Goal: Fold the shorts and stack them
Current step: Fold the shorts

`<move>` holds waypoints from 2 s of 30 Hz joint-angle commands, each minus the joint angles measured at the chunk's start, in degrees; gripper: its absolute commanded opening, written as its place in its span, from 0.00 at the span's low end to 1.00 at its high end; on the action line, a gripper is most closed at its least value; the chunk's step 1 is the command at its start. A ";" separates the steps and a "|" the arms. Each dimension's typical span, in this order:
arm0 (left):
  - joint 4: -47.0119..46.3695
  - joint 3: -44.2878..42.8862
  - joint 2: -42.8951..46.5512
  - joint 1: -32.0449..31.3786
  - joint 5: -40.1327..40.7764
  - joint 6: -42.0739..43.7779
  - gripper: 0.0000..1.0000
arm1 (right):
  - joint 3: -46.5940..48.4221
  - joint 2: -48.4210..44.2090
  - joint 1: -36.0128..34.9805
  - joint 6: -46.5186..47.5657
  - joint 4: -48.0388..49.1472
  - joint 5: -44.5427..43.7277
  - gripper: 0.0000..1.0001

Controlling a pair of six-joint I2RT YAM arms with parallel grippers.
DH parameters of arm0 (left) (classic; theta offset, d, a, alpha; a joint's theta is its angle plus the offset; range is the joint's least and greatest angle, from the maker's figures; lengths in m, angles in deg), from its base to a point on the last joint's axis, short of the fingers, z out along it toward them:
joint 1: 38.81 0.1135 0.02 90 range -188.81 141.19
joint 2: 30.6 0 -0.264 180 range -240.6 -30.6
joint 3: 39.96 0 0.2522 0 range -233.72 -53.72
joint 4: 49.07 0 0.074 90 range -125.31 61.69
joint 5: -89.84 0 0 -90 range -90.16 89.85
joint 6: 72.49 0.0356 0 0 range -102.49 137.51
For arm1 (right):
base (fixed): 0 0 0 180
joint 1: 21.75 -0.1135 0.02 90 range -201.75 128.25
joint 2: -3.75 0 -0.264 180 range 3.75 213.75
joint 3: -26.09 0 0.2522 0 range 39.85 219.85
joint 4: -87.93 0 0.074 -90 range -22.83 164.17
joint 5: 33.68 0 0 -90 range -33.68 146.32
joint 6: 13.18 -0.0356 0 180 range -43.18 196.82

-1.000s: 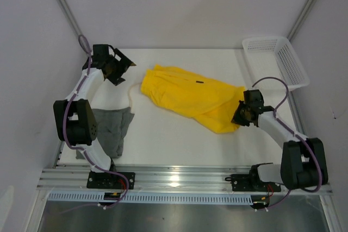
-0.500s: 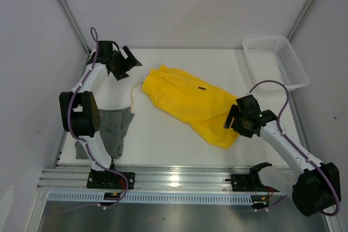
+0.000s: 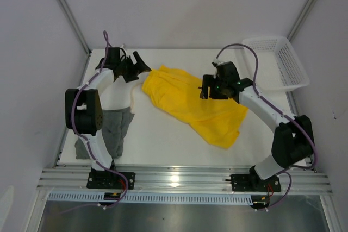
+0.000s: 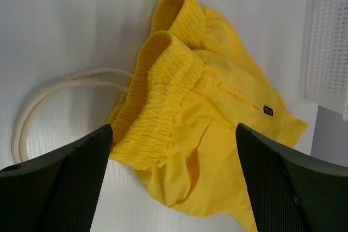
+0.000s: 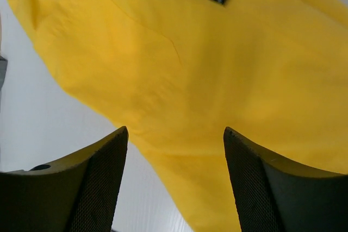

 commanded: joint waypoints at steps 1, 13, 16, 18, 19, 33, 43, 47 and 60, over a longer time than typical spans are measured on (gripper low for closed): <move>-4.47 -1.93 -1.00 -0.02 -2.51 4.54 0.95 | 9.09 8.30 -0.65 6.15 5.39 4.30 0.73; -5.86 4.63 -0.14 -0.55 2.50 6.22 0.92 | 0.60 6.85 2.16 -6.51 -0.32 -0.45 0.68; -9.71 8.51 2.33 -0.55 3.56 5.60 0.92 | -5.64 -0.36 2.43 -9.84 -3.83 -3.17 0.66; -10.78 10.97 3.82 -0.55 3.04 5.95 0.92 | -9.52 -4.93 2.43 -14.12 -7.43 -4.83 0.65; -11.48 11.76 4.26 -0.55 2.95 5.95 0.92 | -10.57 -6.25 2.17 -15.90 -9.10 -6.93 0.65; -26.16 23.28 9.37 -0.46 0.05 4.46 0.95 | -24.28 -21.03 -3.72 -33.93 -22.48 -16.36 0.64; -25.19 20.56 6.11 -0.46 0.31 5.25 0.95 | -29.56 -20.59 -4.07 -33.84 -11.40 -10.82 0.44; -25.20 20.39 5.41 -0.46 -0.22 5.42 0.95 | -30.97 -19.54 -4.34 -33.84 -7.80 -9.68 0.43; -27.22 18.63 1.81 -0.46 -2.68 5.95 0.95 | -30.97 -14.62 -4.25 -31.91 -3.49 -13.54 0.02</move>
